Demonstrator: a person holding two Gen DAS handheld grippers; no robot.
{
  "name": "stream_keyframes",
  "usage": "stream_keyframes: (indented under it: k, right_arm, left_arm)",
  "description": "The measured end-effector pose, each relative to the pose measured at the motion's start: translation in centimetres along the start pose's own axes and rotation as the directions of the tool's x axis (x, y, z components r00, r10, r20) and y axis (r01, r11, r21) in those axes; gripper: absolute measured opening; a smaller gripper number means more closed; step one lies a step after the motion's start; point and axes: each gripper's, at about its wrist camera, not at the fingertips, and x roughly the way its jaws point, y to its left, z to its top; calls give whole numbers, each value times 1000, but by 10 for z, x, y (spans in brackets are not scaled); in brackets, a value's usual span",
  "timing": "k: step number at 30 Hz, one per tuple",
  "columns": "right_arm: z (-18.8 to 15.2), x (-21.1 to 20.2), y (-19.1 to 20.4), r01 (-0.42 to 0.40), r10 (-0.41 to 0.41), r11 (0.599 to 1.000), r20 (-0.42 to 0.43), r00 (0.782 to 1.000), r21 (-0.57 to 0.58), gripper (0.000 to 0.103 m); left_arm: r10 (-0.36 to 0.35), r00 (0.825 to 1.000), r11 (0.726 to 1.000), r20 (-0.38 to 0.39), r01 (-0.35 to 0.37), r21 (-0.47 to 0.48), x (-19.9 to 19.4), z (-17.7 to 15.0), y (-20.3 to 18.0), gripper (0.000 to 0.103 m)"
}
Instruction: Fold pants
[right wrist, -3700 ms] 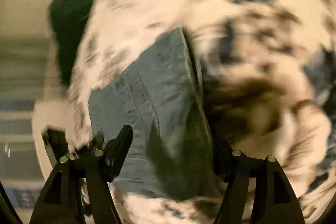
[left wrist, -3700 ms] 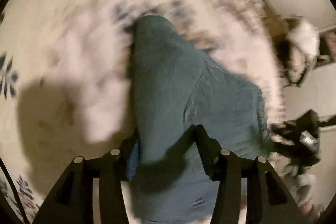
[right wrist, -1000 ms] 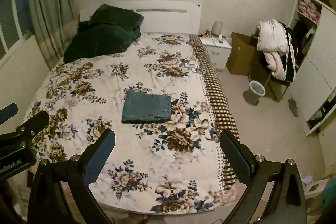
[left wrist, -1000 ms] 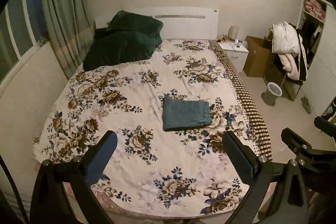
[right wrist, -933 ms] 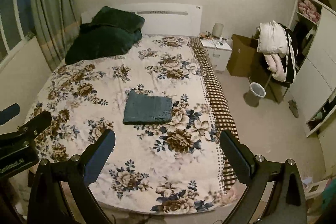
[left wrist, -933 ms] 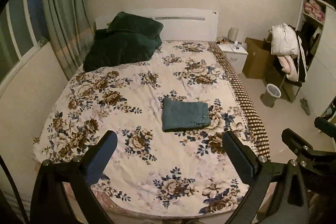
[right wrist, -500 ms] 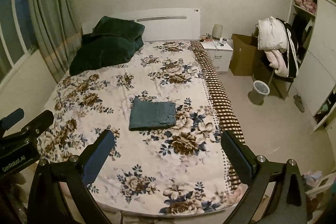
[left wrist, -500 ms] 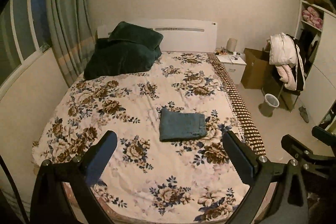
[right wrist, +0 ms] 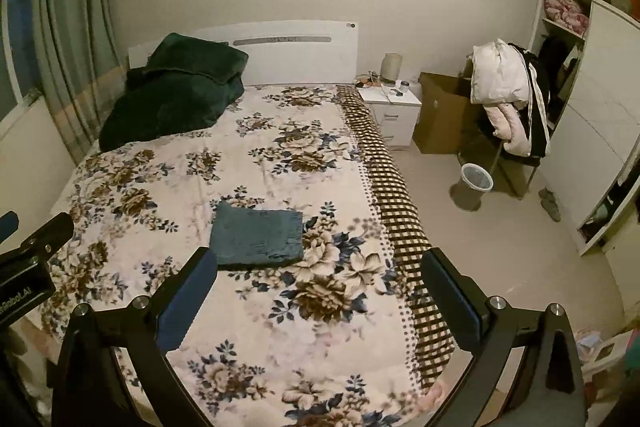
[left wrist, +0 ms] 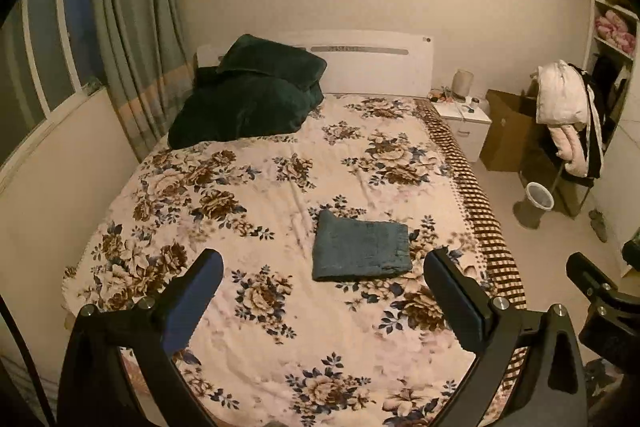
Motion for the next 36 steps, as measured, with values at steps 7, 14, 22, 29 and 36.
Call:
stream_keyframes:
  k: [7, 14, 22, 29, 36]
  right_arm:
    - [3, 49, -1, 4, -5, 1000, -35, 999, -11, 103]
    - [-3, 75, 2, 10, -11, 1000, -52, 999, -28, 103]
    - [-5, 76, 5, 8, -9, 1000, -48, 999, -30, 103]
    - [-9, 70, 7, -1, -1, 1000, -42, 999, -30, 103]
    - [-10, 65, 11, -18, 16, 999, -35, 999, -42, 103]
  left_arm:
    - [0, 1000, 1000, -18, 0, 11, 23, -4, -10, 103]
    - [-15, 999, 1000, -32, 16, 21, 37, -3, -17, 103]
    - [-2, 999, 1000, -39, 3, 17, 39, -3, -16, 103]
    - [4, 999, 1000, -40, -4, 7, 38, -6, -16, 103]
    - [0, 999, 1000, -44, 0, 0, 34, -10, -15, 103]
